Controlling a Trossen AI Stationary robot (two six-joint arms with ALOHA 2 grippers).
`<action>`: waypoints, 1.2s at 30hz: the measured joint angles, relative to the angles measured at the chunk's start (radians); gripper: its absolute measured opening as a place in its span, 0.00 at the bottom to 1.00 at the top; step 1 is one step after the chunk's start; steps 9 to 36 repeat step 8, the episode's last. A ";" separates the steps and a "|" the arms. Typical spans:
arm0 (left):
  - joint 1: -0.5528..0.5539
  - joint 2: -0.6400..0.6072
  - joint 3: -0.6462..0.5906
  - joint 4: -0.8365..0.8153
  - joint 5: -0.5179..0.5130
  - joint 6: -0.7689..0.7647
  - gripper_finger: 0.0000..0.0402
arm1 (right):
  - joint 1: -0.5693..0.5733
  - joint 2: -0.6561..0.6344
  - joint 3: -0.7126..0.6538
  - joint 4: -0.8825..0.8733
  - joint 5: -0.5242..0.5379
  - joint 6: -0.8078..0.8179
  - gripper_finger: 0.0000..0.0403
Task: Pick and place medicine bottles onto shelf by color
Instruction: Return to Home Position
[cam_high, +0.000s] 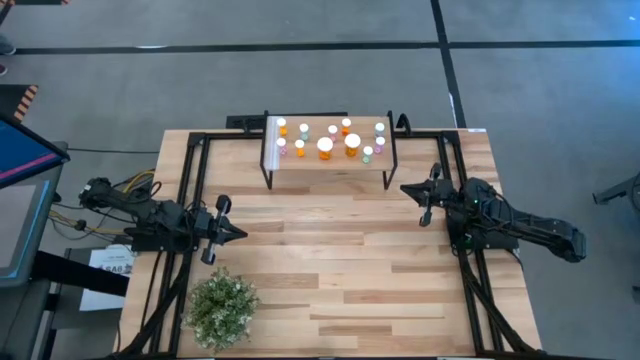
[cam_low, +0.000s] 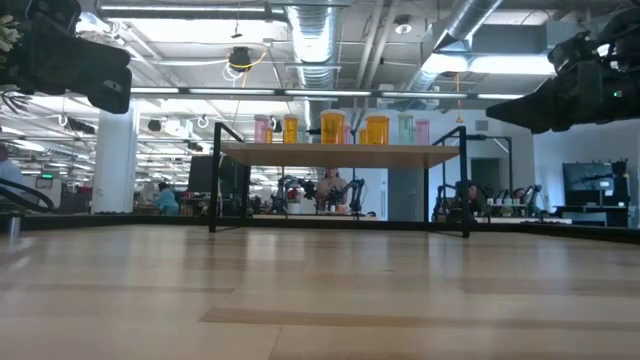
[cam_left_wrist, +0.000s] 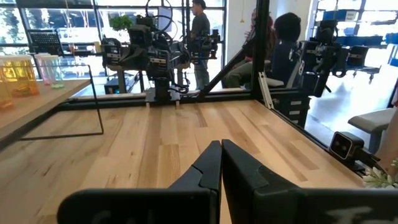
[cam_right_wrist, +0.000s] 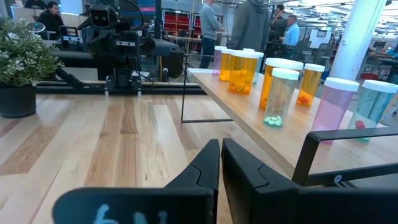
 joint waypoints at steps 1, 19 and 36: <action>0.000 0.000 0.000 0.000 0.000 -0.004 0.00 | 0.000 0.000 0.000 0.000 0.000 0.000 0.11; 0.000 0.000 0.000 0.000 0.000 0.001 0.00 | 0.000 0.000 0.000 0.000 0.000 0.000 0.11; 0.000 0.000 0.000 0.000 0.000 0.001 0.00 | 0.000 0.000 0.000 0.000 0.000 0.000 0.11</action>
